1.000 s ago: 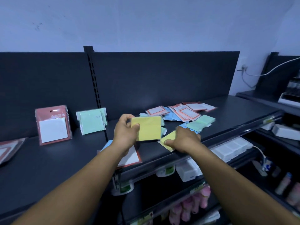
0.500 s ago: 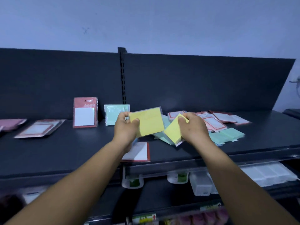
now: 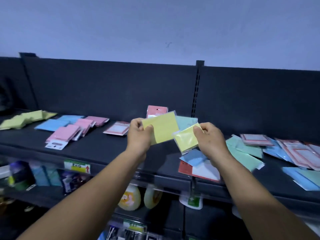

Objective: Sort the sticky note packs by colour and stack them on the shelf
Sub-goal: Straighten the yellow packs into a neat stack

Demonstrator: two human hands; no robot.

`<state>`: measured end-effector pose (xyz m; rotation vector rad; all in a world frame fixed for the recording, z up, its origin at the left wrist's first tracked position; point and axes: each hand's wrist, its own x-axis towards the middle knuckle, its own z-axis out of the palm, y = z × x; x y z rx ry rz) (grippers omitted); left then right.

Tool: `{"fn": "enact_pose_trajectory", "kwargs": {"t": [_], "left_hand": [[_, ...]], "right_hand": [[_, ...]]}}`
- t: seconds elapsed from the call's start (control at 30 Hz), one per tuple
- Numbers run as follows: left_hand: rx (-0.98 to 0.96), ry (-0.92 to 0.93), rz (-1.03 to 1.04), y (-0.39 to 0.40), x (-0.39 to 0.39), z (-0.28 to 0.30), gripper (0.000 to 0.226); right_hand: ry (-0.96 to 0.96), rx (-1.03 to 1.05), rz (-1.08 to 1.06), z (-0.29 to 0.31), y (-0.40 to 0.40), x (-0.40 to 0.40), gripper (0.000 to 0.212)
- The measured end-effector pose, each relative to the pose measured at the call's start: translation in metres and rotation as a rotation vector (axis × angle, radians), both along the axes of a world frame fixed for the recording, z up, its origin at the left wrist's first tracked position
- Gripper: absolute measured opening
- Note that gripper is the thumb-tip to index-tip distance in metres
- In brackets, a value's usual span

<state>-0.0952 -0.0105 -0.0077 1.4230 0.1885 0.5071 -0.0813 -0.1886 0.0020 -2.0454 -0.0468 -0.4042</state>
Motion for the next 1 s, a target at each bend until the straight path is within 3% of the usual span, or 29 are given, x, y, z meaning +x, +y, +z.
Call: {"fn": "enact_pose_trajectory", "kwargs": {"t": [0.47,0.83,1.0], "left_hand": [[0.065,0.085,0.074,0.199,-0.039,-0.012,0.006],[0.129,0.064,0.143,0.328,-0.067,-0.019,0.027],[0.135,0.074,0.249,0.372,-0.059,-0.022,0.026]], "right_hand": [[0.098,0.171,0.233,-0.010,0.231,-0.019,0.009],[0.193,0.207,0.442,-0.019,0.373,-0.029,0.015],[0.203,0.241,0.493,-0.024,0.429,-0.011,0.014]]}}
